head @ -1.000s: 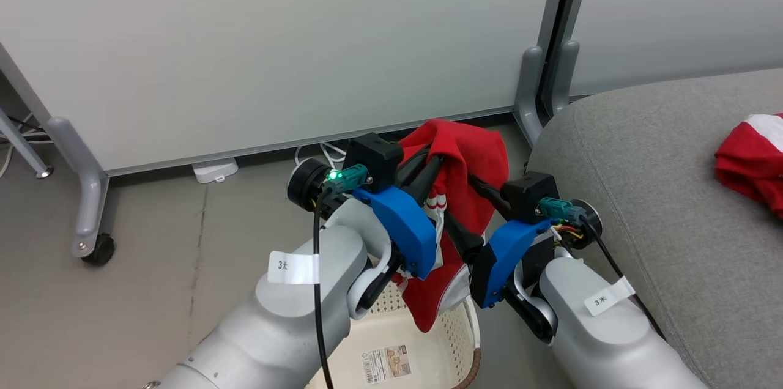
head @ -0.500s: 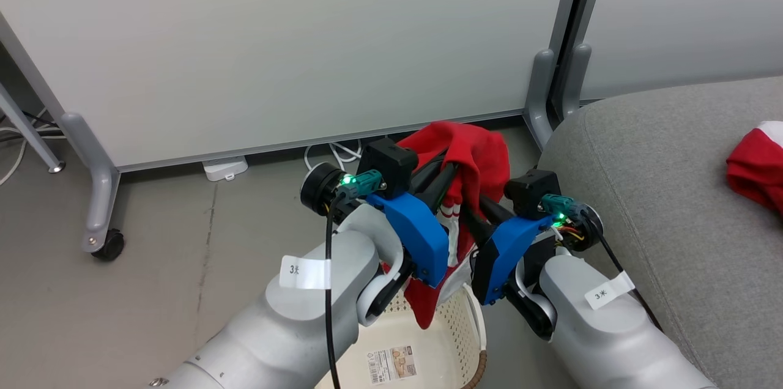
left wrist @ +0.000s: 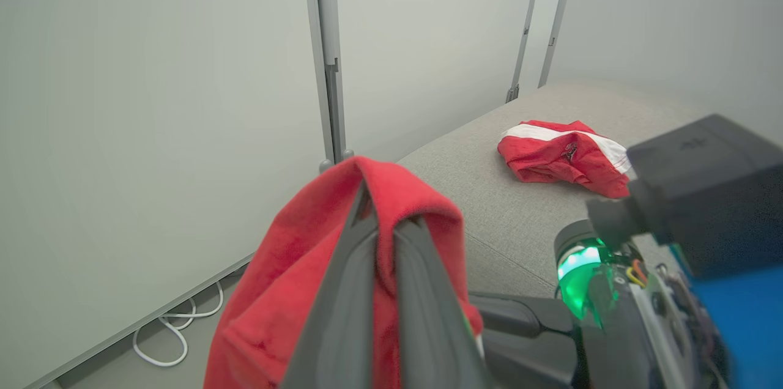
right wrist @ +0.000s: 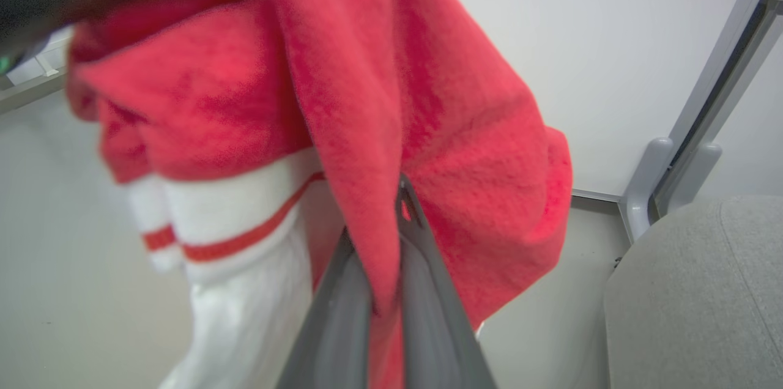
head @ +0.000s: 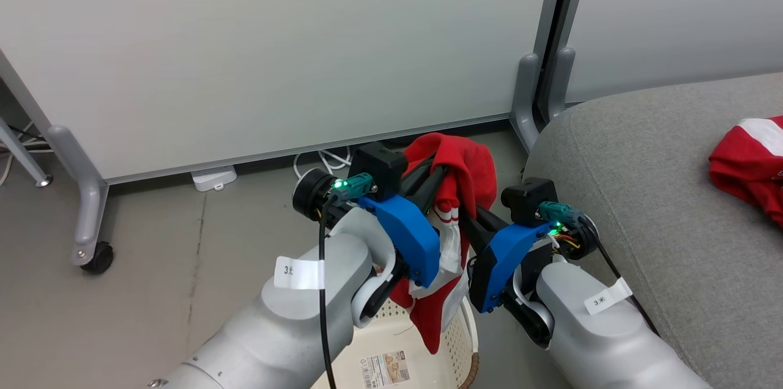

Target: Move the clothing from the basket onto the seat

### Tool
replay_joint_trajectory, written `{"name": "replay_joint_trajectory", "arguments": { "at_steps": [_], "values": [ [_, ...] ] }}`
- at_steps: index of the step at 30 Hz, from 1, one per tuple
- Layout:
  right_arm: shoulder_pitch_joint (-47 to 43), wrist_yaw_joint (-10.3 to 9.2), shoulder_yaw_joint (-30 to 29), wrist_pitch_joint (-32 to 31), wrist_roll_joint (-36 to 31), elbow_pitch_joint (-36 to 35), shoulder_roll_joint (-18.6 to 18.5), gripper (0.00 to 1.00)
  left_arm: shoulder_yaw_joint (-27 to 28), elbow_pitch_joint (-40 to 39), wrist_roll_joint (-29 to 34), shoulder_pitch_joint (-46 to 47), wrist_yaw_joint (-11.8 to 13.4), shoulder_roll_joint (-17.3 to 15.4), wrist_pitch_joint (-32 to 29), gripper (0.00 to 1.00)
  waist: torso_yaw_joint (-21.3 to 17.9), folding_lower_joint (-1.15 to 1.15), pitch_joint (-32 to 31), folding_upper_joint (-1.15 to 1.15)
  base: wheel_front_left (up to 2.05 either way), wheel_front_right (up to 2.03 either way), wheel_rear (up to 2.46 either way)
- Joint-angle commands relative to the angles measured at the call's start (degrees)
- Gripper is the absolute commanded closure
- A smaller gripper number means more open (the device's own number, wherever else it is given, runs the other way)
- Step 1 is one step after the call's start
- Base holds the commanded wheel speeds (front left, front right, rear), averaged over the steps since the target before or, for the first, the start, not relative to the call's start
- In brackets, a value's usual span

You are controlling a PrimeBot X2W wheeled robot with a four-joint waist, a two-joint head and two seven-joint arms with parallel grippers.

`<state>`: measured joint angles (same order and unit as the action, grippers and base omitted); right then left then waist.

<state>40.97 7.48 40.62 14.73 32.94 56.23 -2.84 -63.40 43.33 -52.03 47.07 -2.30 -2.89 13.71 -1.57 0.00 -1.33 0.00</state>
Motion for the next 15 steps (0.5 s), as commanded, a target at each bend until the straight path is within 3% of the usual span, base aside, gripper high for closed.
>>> {"name": "replay_joint_trajectory", "arguments": {
  "at_steps": [1, 11, 12, 13, 14, 15],
  "values": [
    [1.02, 0.03, 0.32, 0.38, 0.43, 0.23, -0.09, 1.00, -0.09, 0.24, -0.39, 0.86, 0.06, 0.01, 0.37, 1.00, -0.07, 0.00, -0.06, 0.00, 0.00, 0.00, 0.00],
    [1.41, 0.03, 1.04, 0.57, 1.45, 1.03, -0.09, 1.00, -0.99, 1.13, -1.07, 1.44, 0.04, 0.01, 0.72, 1.00, 0.03, 0.00, -0.09, 0.00, 0.00, 0.00, 0.00],
    [1.59, 0.02, 0.98, 0.58, 1.45, 0.96, -0.09, 1.00, -1.09, 1.17, -1.05, 1.43, 0.03, 0.01, 0.81, 0.70, 0.06, 0.00, -0.04, 0.00, 0.00, 0.00, 0.00],
    [1.77, 0.03, 0.83, 0.59, 1.45, 0.84, -0.09, 1.00, -1.17, 1.16, -0.82, 1.36, 0.00, 0.01, 0.94, 0.27, 0.10, 0.00, 0.02, 0.00, 0.00, 0.00, 0.00],
    [1.91, 0.02, 0.60, 0.60, 1.37, 0.71, -0.09, 1.00, -1.19, 1.11, -0.61, 1.19, -0.06, 0.01, 1.11, 0.00, 0.16, 0.00, 0.08, 0.00, 0.00, 0.00, 0.00],
    [2.04, 0.03, 0.31, 0.60, 1.16, 0.60, -0.09, 1.00, -1.07, 1.17, -0.33, 0.96, -0.09, 0.00, 1.14, 0.00, 0.23, 0.00, 0.17, 0.00, 0.00, 0.00, 0.00]
  ]
}}
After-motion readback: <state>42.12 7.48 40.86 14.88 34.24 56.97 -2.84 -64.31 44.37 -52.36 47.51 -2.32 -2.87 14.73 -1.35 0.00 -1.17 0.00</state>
